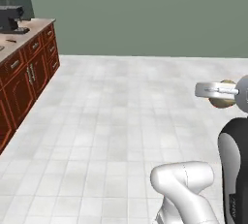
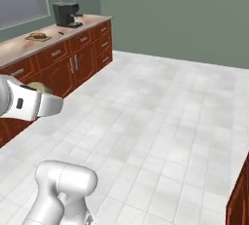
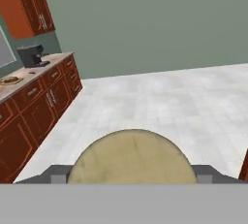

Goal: Retrieve the sausage and cheese from the fridge and place them on the cutting board on the counter.

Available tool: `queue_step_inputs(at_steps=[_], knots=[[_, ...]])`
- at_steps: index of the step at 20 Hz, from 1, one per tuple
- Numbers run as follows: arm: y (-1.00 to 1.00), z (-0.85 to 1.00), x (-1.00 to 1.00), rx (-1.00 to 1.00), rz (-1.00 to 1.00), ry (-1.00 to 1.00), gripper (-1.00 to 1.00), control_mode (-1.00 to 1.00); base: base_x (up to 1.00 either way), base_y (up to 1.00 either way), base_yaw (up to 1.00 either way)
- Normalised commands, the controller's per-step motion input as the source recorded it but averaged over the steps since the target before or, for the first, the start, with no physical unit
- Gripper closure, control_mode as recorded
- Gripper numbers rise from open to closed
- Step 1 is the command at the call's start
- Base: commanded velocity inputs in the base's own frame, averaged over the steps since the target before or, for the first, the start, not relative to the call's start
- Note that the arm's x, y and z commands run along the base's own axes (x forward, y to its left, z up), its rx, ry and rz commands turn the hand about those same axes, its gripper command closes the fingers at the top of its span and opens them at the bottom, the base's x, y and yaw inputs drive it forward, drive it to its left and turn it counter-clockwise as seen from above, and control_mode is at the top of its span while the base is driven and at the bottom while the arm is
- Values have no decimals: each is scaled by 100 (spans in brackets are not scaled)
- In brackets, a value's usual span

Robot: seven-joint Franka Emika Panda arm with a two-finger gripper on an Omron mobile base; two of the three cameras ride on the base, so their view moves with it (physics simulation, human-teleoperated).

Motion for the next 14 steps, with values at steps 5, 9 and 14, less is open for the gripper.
queue_step_inputs(at_steps=[5, 9, 14], knots=[[0, 0, 0, 0, 0, 0, 100, 100, 96, 0, 70], [0, 0, 0, 0, 0, 0, 100, 100, 100, 3, 52], [0, 0, 0, 0, 0, 0, 100, 100, 100, -60, 3]])
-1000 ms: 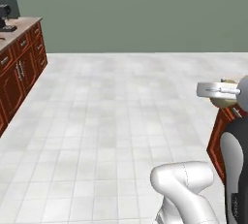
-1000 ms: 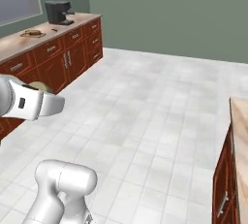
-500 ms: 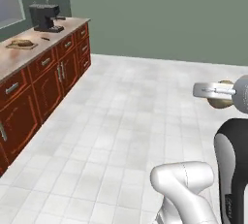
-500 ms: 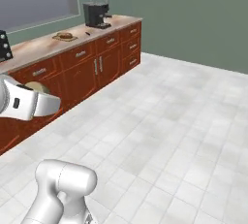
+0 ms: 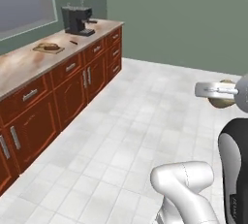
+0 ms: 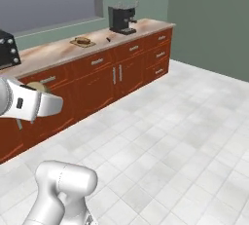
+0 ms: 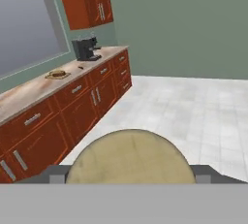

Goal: Retrieve the sausage and cheese from the fridge and place them on the cutting board on the counter.

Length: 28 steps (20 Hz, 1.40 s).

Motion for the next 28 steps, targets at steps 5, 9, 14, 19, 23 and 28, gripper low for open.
queue_step_inputs(at_steps=[5, 9, 14, 19, 23, 28], knots=[[0, 0, 0, 0, 0, 0, 100, 100, 100, -8, 17], [0, 0, 0, 0, 0, 0, 100, 100, 100, 0, 57], [0, 0, 0, 0, 0, 0, 100, 100, 100, 0, 74], [0, 0, 0, 0, 0, 0, 100, 100, 99, -26, 68], [0, 0, 0, 0, 0, 0, 100, 100, 61, -83, 61], [0, 0, 0, 0, 0, 0, 100, 100, 0, -100, 37]])
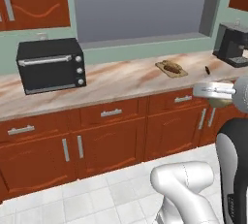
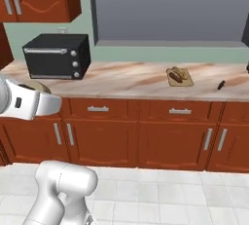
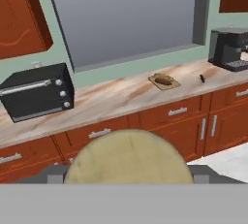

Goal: Retrieve the sausage and cheese from the fridge and place them on the cutting board on the counter.

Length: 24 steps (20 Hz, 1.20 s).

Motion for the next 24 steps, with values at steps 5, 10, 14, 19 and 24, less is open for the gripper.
queue_step_inputs(at_steps=[5, 10, 14, 19, 24], knots=[[0, 0, 0, 0, 0, 0, 100, 100, 0, -100, 22], [0, 0, 0, 0, 0, 0, 100, 100, 54, -100, 23], [0, 0, 0, 0, 0, 0, 100, 100, 93, -92, 23], [0, 0, 0, 0, 0, 0, 100, 100, 99, -75, 17], [0, 0, 0, 0, 0, 0, 100, 100, 100, 30, 22]])
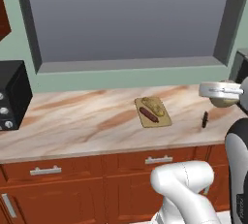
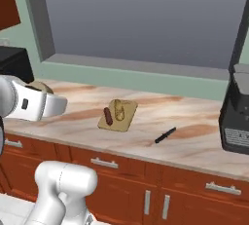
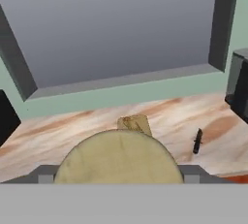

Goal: Retrieve the sausage and cheese from the fridge and place them on the cutting board on the counter.

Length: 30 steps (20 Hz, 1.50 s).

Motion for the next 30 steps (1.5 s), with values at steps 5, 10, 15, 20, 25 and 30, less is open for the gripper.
queue_step_inputs(at_steps=[5, 10, 15, 20, 25, 30], knots=[[0, 0, 0, 0, 0, 0, 100, 100, 99, 8, 17], [0, 0, 0, 0, 0, 0, 100, 100, 2, -80, 0], [-9, -2, 6, 2, 0, 5, 100, -100, 11, -41, -1], [-27, -13, 49, 2, 0, 27, 100, -100, 0, 0, 0], [-32, -16, 100, 5, 0, 56, 100, -100, 0, 0, 0], [-9, -99, 100, -1, 21, 36, 100, -100, 0, 0, 0]])
